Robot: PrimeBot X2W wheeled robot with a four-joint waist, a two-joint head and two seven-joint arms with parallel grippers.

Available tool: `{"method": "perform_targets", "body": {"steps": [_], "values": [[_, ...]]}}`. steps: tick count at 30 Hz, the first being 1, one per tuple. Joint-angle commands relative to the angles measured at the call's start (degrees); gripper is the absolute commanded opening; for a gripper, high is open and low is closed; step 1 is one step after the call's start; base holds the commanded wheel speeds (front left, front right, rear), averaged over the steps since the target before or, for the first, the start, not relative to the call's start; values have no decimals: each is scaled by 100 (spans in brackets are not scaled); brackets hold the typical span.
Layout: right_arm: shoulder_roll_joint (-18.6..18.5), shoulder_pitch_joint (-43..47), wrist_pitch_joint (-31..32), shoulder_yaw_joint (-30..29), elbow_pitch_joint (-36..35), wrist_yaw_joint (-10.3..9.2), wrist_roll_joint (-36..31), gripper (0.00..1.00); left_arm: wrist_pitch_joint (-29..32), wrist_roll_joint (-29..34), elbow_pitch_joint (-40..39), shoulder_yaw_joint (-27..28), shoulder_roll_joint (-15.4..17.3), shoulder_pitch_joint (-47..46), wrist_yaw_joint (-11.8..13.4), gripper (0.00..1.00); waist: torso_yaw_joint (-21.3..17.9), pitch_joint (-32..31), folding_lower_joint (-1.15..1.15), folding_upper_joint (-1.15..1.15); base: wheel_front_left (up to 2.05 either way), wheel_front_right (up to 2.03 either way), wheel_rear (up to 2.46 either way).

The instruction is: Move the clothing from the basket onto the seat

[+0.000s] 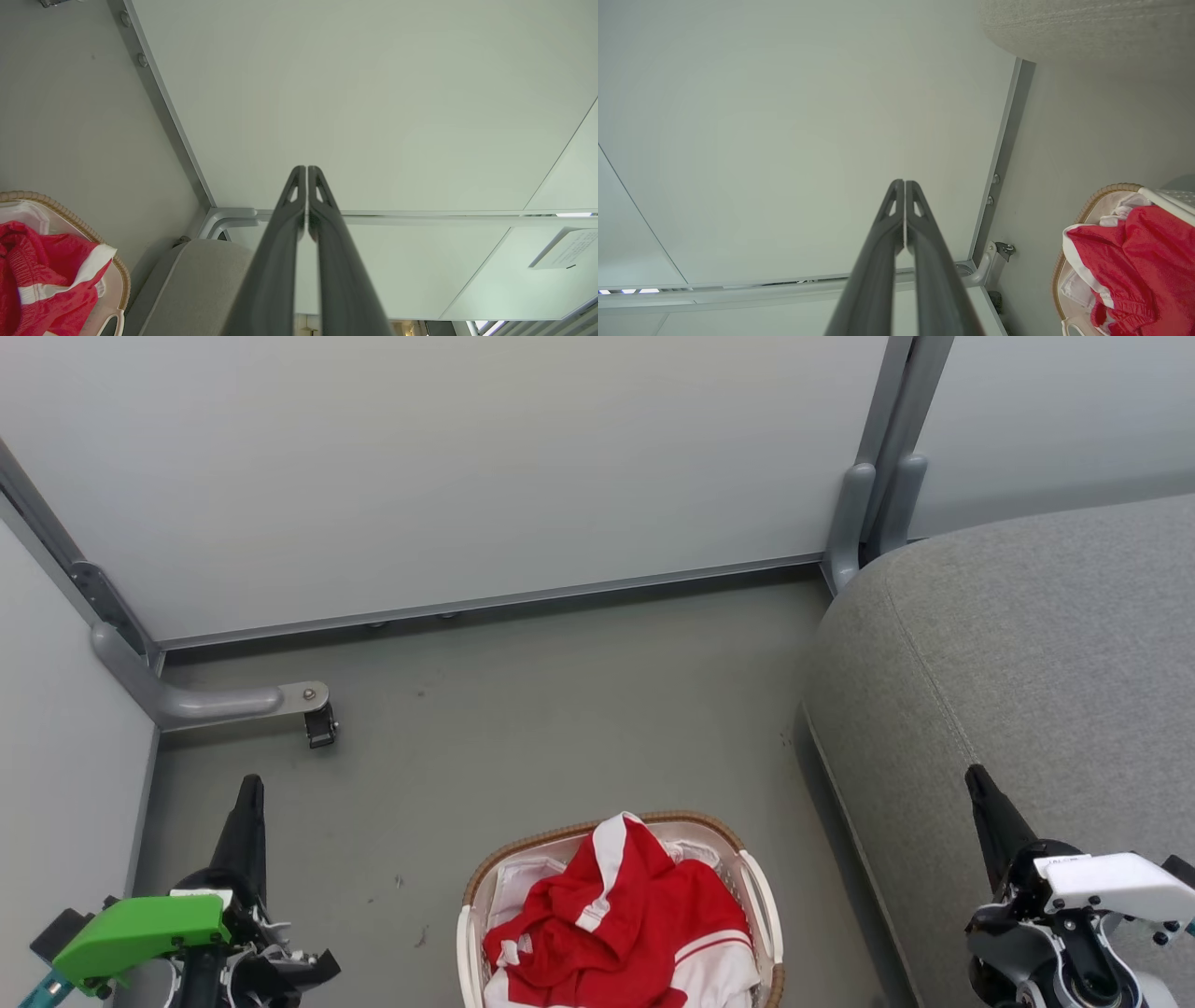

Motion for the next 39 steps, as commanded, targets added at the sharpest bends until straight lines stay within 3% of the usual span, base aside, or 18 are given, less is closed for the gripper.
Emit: {"method": "perform_targets", "body": {"steps": [1,21,39], "values": [[8,12,-8,7,20,0,-2,100,-9,2,22,-7,-4,11,0,100,0,0,0,0,0,0,0],[43,193,-473,150,76,-2,-517,100,-474,373,-26,-495,-31,192,0,100,14,24,0,0,0,0,0],[22,258,-893,259,-436,-1,-2776,100,-891,1965,-287,-623,-20,189,2,100,85,34,0,0,0,0,0]]}}
